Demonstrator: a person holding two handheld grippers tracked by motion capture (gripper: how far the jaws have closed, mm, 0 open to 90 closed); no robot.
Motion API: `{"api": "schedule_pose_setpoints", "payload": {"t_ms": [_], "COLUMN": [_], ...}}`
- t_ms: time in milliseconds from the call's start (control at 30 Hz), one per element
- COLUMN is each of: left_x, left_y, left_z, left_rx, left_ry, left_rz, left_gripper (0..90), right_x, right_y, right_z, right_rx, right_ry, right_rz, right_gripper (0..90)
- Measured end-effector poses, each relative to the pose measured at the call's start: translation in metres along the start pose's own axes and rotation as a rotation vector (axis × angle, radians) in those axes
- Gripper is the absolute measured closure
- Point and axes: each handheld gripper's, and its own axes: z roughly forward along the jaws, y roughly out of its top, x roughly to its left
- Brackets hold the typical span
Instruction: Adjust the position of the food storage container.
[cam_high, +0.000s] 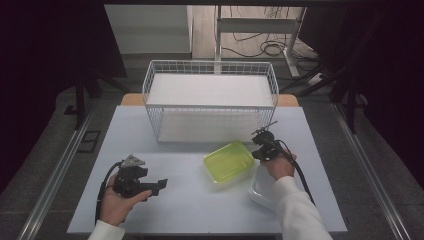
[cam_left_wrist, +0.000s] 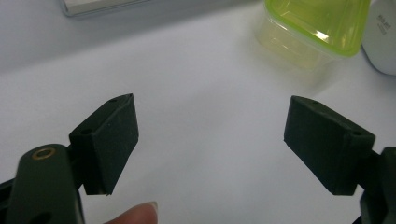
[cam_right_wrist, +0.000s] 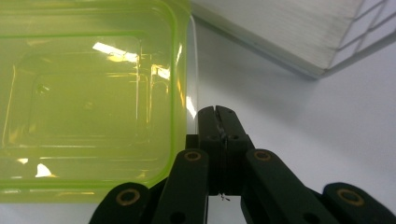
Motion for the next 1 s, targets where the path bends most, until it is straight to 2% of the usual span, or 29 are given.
{"api": "schedule_pose_setpoints", "payload": {"t_ms": [467, 667, 833, 1000], "left_x": [0.000, 0.001, 0.002, 0.001], "left_y": [-0.001, -0.001, -0.002, -0.002], "left_z": [0.004, 0.004, 0.005, 0.006], "left_rx": [0.014, 0.013, 0.018, 0.020], "left_ry": [-0.001, 0.000, 0.003, 0.005], "left_rz": [0.002, -0.002, -0.002, -0.001], "left_gripper": [17.5, 17.4, 17.4, 17.2], "right_x": [0.027, 0.041, 0.052, 0.059], "right_y": [0.002, 0.002, 0.000, -0.003], "right_z": [0.002, 0.002, 0.004, 0.004], "right_rx": [0.039, 0.039, 0.060, 0.059], "right_ry": [-0.002, 0.011, 0.031, 0.053], "right_rz": [-0.123, -0.158, -0.187, -0.192], "right_gripper": [88.9, 88.9, 88.9, 88.9]}}
